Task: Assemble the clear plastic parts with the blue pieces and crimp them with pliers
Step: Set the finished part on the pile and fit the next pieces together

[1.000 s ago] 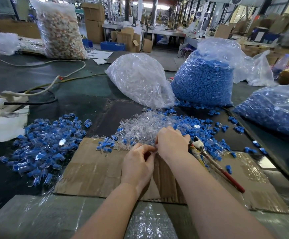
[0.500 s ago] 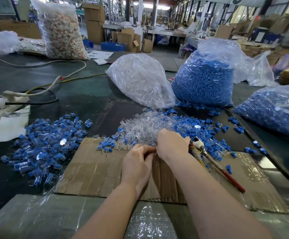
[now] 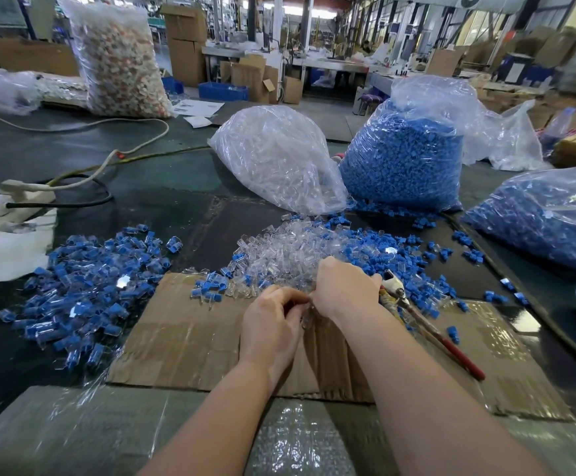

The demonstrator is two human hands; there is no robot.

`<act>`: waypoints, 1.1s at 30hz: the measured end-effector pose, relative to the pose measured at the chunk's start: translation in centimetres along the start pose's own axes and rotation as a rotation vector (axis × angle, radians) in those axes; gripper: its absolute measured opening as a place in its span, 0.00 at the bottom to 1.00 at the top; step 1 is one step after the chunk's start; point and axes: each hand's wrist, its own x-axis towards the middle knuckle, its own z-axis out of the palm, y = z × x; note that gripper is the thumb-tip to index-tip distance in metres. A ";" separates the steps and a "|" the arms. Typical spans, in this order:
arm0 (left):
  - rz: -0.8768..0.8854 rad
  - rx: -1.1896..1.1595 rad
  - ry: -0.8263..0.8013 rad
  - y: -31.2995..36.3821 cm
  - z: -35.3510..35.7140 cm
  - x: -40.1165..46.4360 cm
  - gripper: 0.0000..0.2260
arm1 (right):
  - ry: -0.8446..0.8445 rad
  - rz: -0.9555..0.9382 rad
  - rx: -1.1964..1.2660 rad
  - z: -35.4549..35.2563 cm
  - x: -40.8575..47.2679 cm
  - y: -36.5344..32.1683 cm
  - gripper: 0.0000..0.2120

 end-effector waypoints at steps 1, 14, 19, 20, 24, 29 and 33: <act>-0.003 -0.002 0.001 0.0 0.0 0.0 0.06 | -0.010 0.004 0.006 -0.1 0.0 0.0 0.13; -0.070 -0.095 -0.005 0.1 -0.1 0.0 0.09 | 0.487 -0.233 0.401 2.7 -3.5 2.6 0.05; -0.078 -0.101 -0.026 0.1 -0.1 -0.1 0.11 | 0.537 -0.263 0.597 4.7 -4.6 3.4 0.09; -0.075 -0.108 -0.034 0.1 -0.1 -0.1 0.11 | 0.547 -0.267 0.628 4.8 -4.7 3.4 0.09; -0.065 -0.174 -0.056 0.2 -0.2 -0.2 0.12 | 0.510 -0.268 0.734 5.0 -5.0 3.5 0.05; -0.094 -0.189 -0.097 0.0 -0.2 -0.2 0.13 | 0.505 -0.290 0.685 5.3 -5.1 3.5 0.02; -0.088 -0.235 -0.124 0.0 -0.2 -0.3 0.13 | 0.546 -0.307 0.600 5.2 -5.2 3.4 0.02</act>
